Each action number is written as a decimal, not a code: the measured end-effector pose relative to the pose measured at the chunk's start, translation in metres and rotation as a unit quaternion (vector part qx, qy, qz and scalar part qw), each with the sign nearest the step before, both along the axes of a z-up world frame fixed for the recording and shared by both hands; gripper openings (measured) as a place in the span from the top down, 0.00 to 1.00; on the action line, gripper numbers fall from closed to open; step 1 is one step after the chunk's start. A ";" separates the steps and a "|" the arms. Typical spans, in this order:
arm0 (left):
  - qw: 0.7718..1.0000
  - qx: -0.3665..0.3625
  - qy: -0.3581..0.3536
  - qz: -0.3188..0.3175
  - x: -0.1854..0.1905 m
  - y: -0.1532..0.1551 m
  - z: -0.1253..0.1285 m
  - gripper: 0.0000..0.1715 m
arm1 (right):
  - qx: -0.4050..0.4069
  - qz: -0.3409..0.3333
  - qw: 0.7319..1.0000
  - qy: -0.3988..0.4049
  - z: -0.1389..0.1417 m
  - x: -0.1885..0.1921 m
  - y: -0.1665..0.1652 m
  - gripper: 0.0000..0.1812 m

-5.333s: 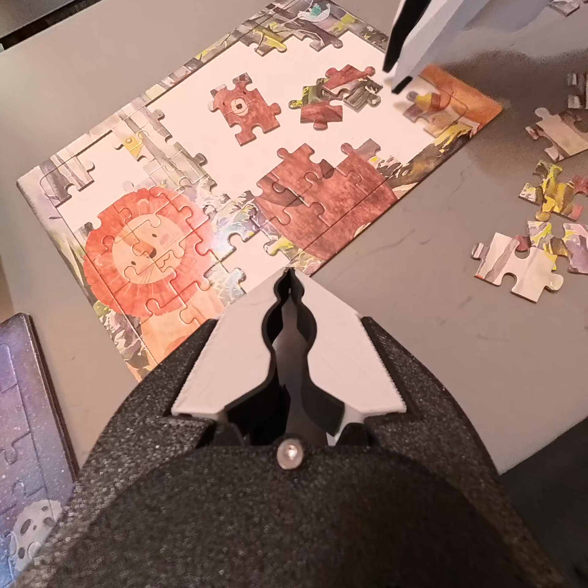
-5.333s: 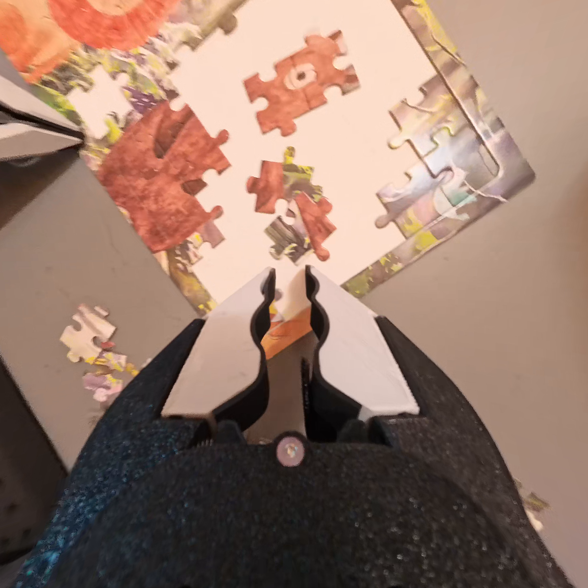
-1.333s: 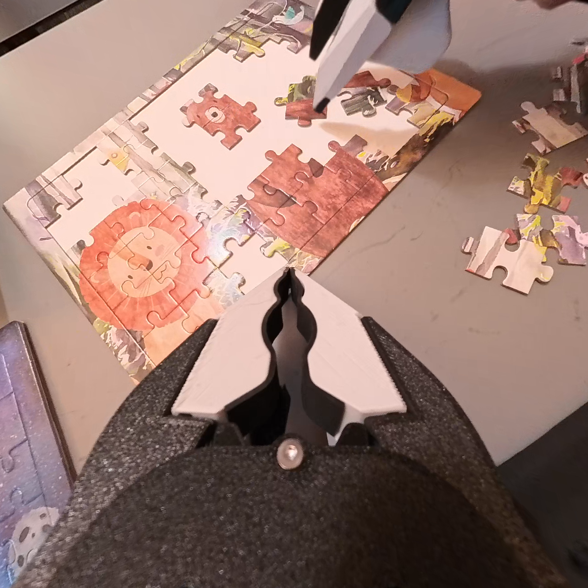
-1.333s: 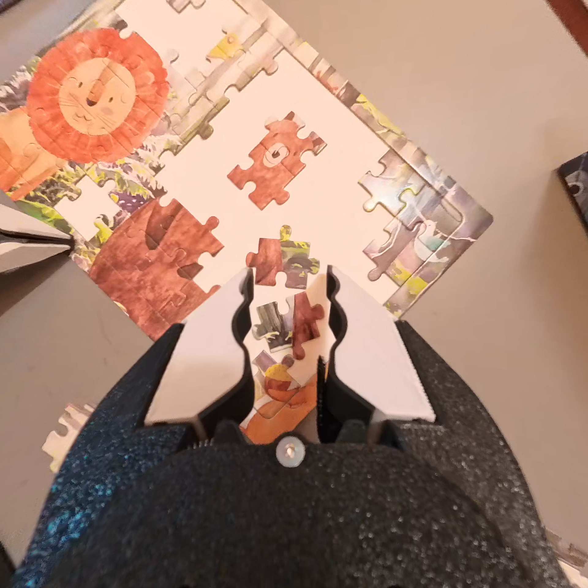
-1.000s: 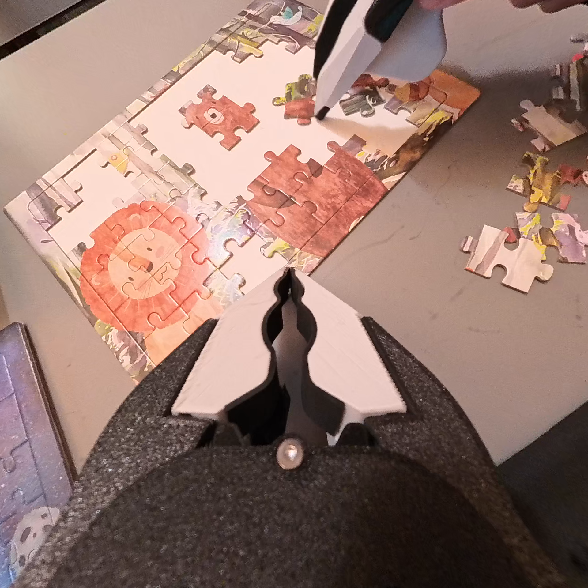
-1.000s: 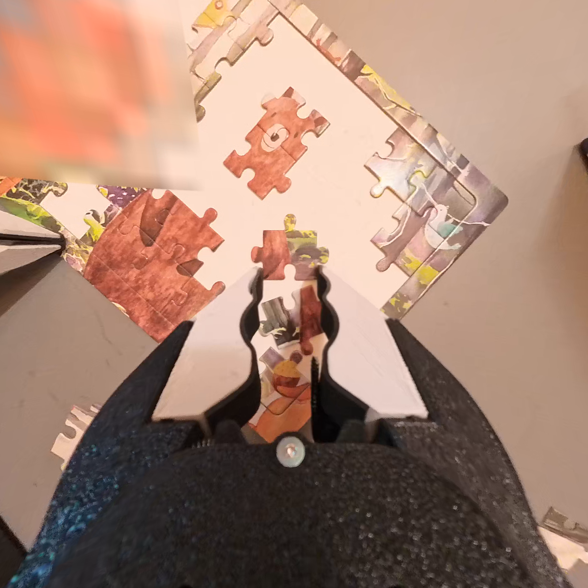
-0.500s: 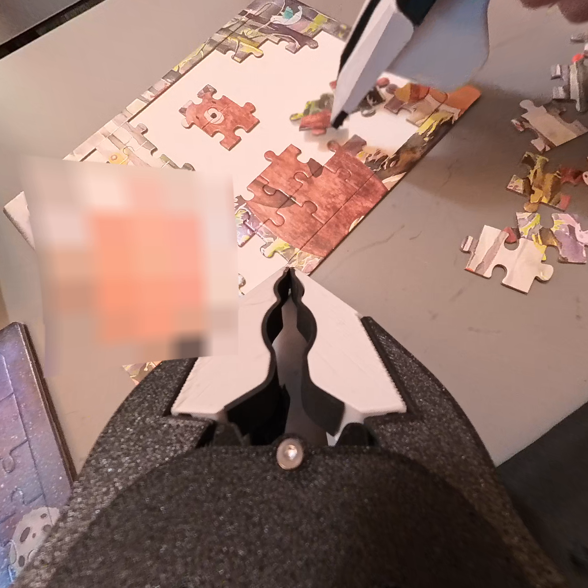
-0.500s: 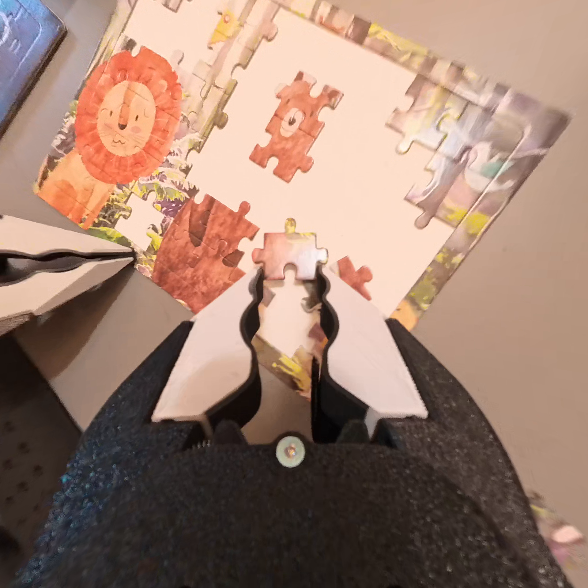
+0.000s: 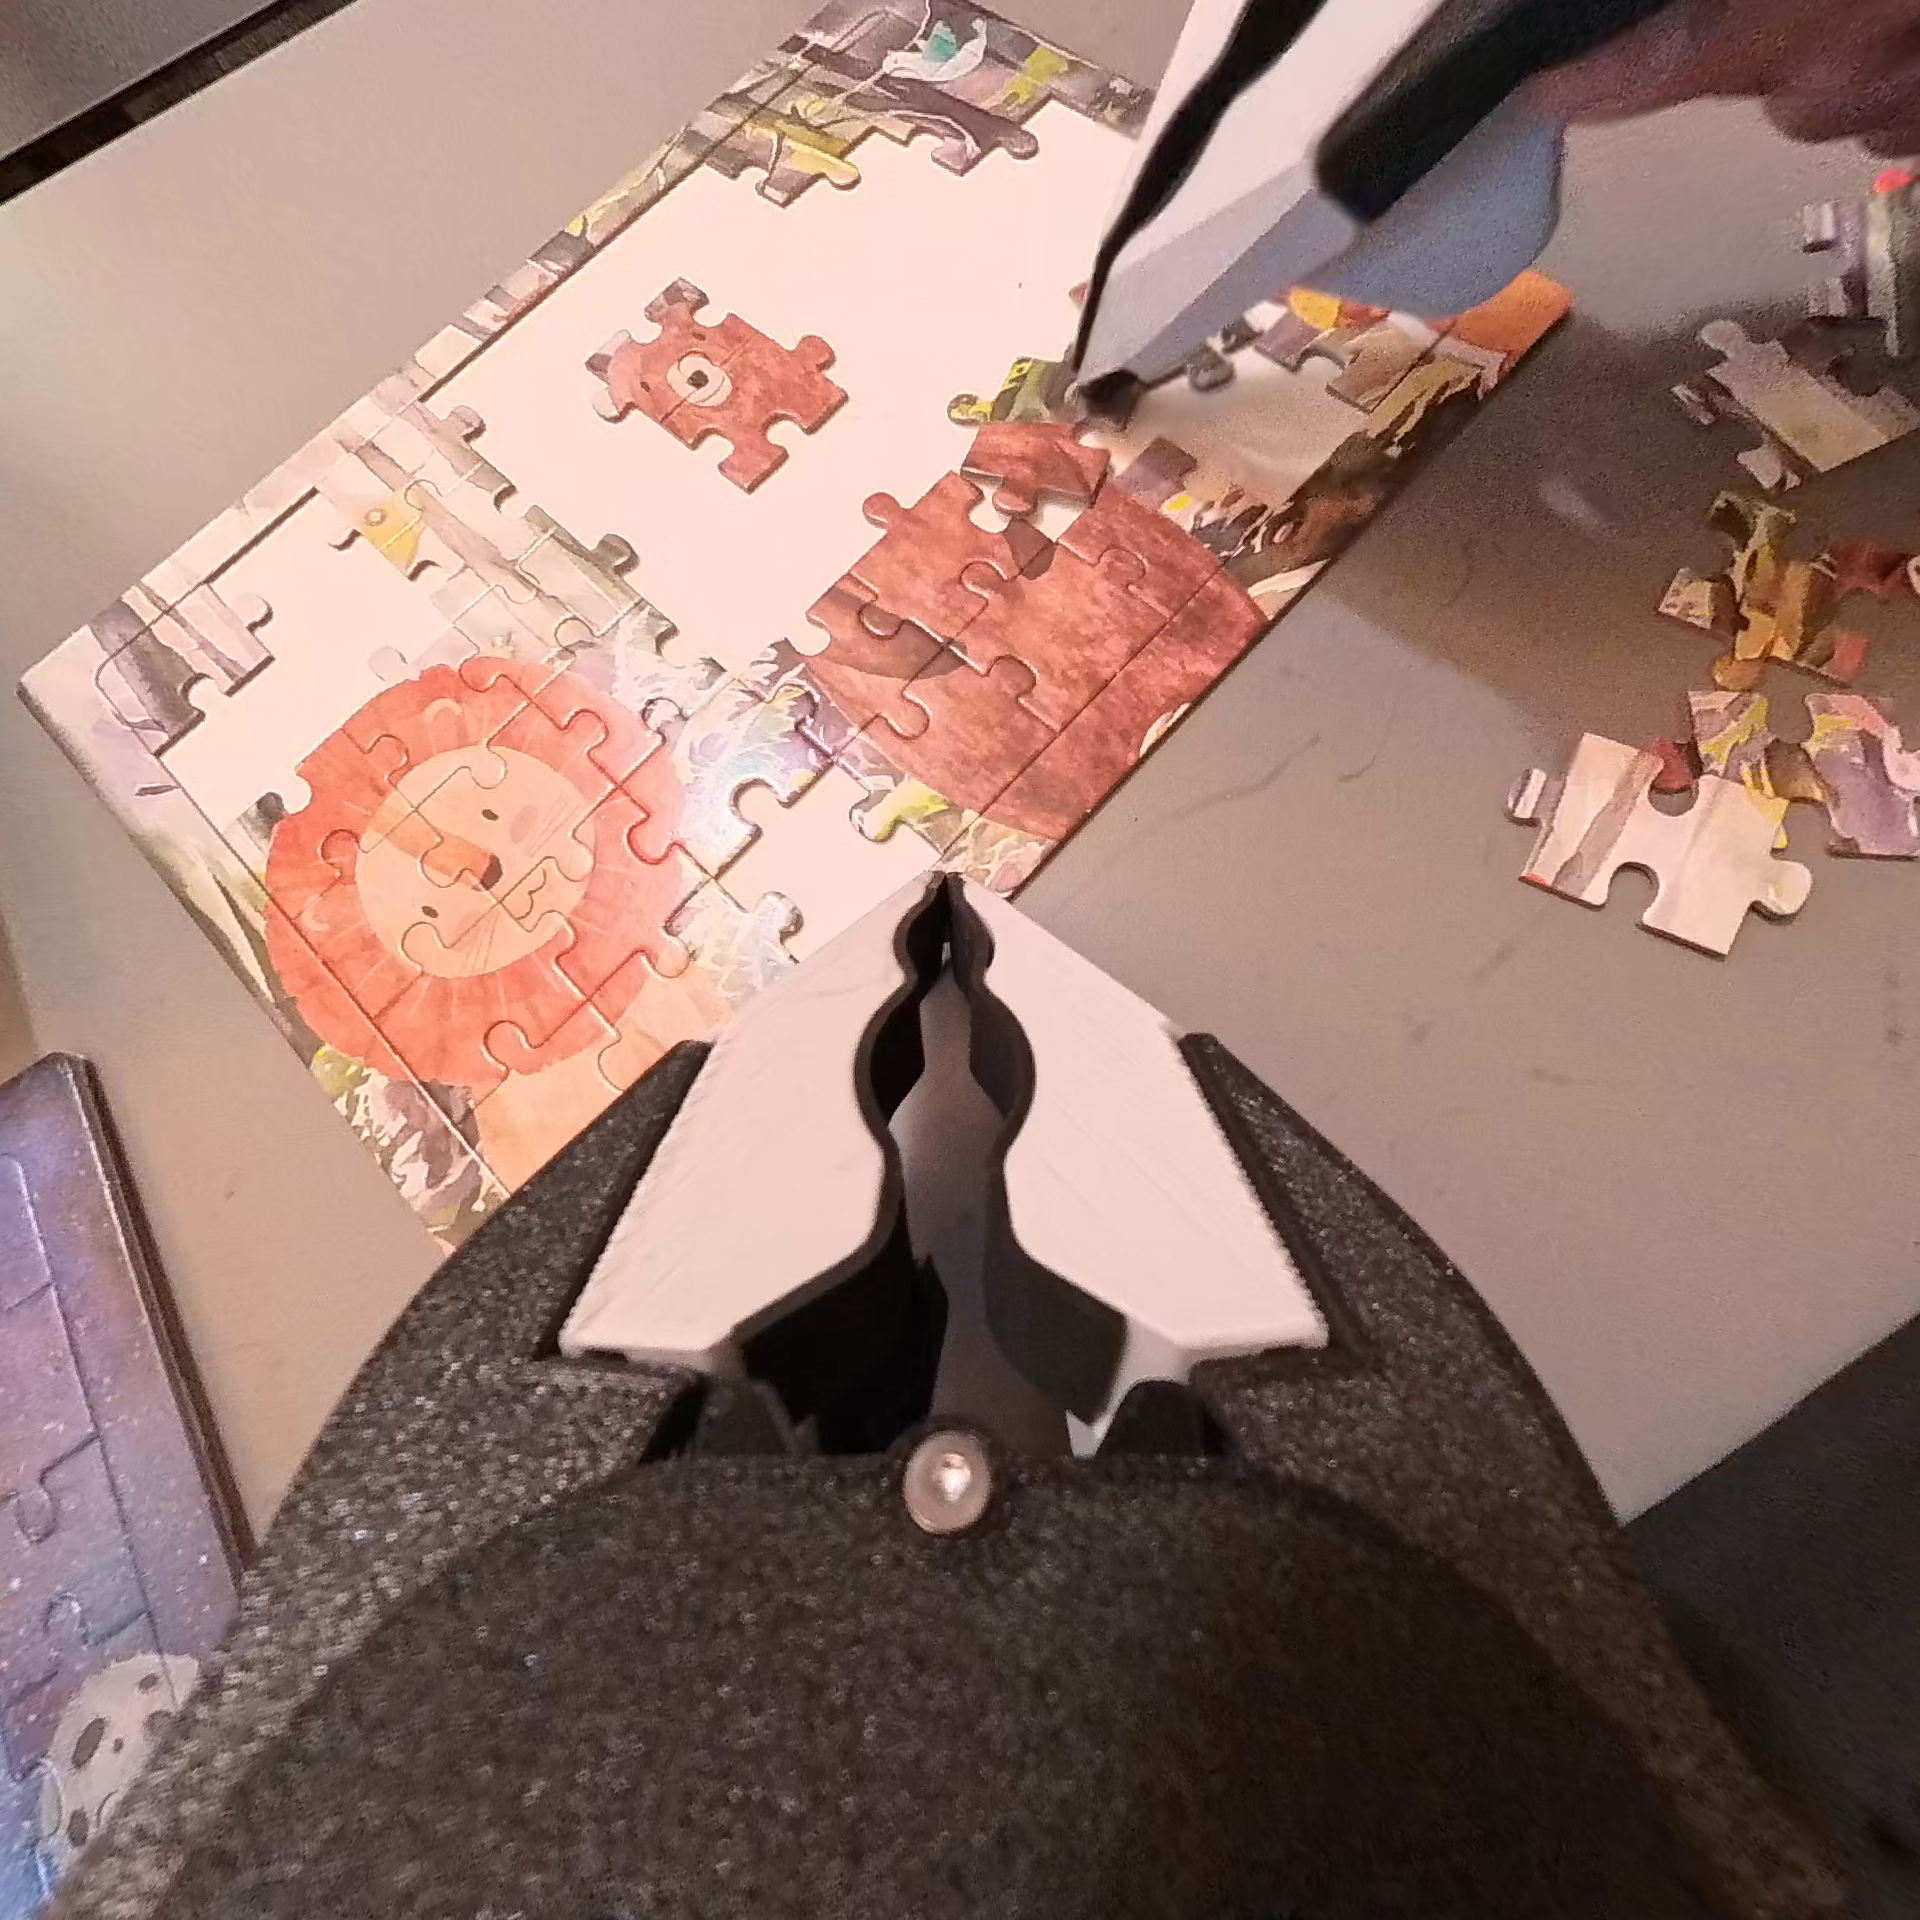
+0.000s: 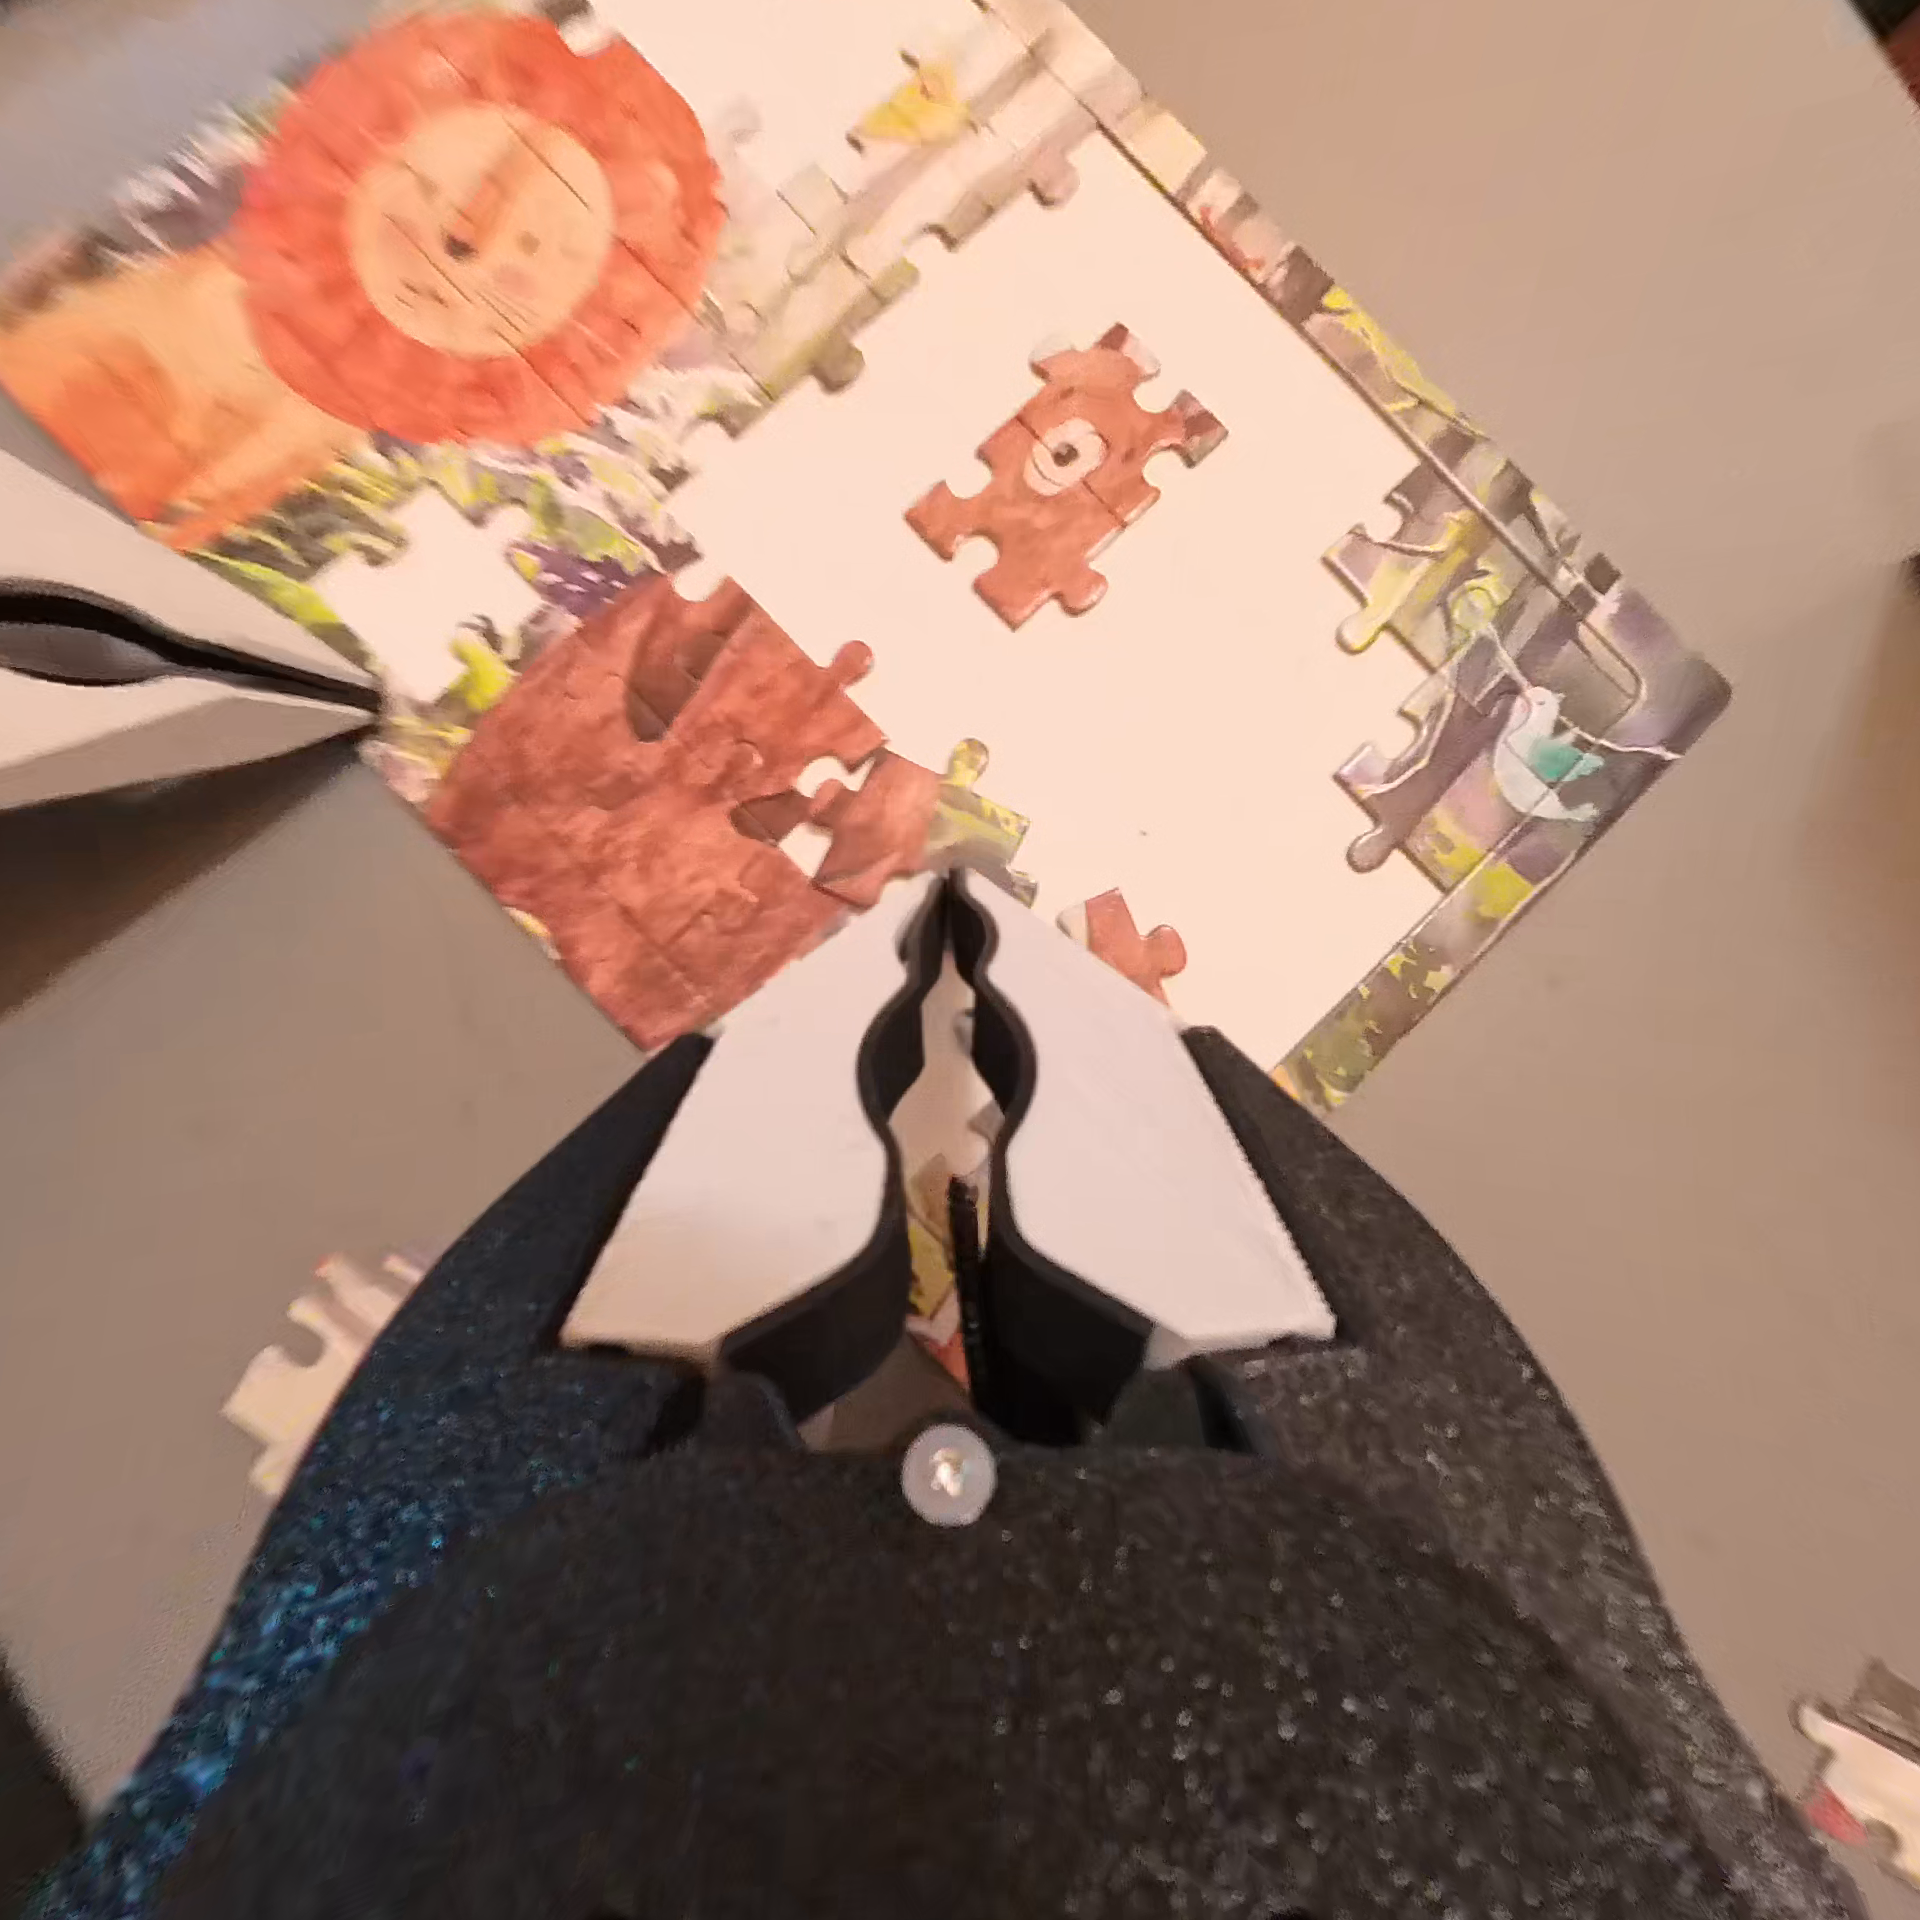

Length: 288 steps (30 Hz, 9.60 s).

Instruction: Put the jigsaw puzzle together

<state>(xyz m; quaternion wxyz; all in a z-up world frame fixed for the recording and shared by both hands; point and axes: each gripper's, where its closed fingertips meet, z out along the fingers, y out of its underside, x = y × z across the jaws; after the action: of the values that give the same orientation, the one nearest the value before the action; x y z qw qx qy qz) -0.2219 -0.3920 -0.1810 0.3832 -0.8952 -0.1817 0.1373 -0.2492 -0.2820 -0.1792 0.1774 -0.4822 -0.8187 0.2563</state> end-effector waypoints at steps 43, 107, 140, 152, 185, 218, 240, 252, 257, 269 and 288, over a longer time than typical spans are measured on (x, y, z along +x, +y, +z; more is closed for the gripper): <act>1.000 -0.001 0.002 -0.001 0.001 0.000 0.000 1.00 | 0.055 0.102 0.993 0.009 0.001 0.000 -0.003 1.00; 1.000 -0.001 0.004 -0.004 0.002 0.000 0.000 1.00 | 0.001 0.081 0.997 0.015 -0.004 0.001 -0.013 1.00; 0.994 0.060 0.060 0.064 -0.024 -0.013 0.027 1.00 | -0.104 -0.055 0.993 0.030 0.023 0.009 0.063 0.84; 0.995 0.053 0.072 0.043 -0.017 -0.009 0.027 1.00 | -0.003 0.035 0.999 0.026 -0.002 0.009 0.037 0.75; 0.990 0.111 0.003 0.086 -0.031 -0.020 0.032 1.00 | -0.013 0.070 0.997 0.000 0.001 0.025 0.026 0.83; 0.999 0.007 -0.023 0.041 -0.014 -0.012 -0.002 1.00 | -0.048 0.059 0.997 -0.021 -0.004 0.012 0.038 0.87; 0.999 0.010 -0.026 0.041 -0.014 -0.012 -0.001 1.00 | 0.063 0.299 0.951 -0.047 0.001 -0.011 0.041 0.92; 0.999 0.014 -0.035 0.039 -0.013 -0.011 -0.001 1.00 | 0.092 0.333 0.933 -0.103 -0.007 -0.008 0.041 0.96; 0.998 0.015 -0.036 0.039 -0.013 -0.011 -0.001 1.00 | 0.099 0.323 0.934 -0.119 -0.005 -0.009 0.042 0.99; 0.998 0.016 -0.036 0.039 -0.013 -0.011 -0.001 1.00 | 0.064 0.221 0.970 -0.079 0.004 -0.012 0.040 0.90; 0.998 0.015 -0.037 0.038 -0.012 -0.011 -0.002 1.00 | 0.064 0.246 0.963 -0.094 -0.006 -0.011 0.039 0.97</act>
<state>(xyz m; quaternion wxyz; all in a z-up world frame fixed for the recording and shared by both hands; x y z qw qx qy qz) -0.2343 -0.4031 -0.1826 0.3841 -0.8863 -0.2315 0.1153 -0.2602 -0.2433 -0.1856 0.0611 -0.2758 -0.9397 0.1927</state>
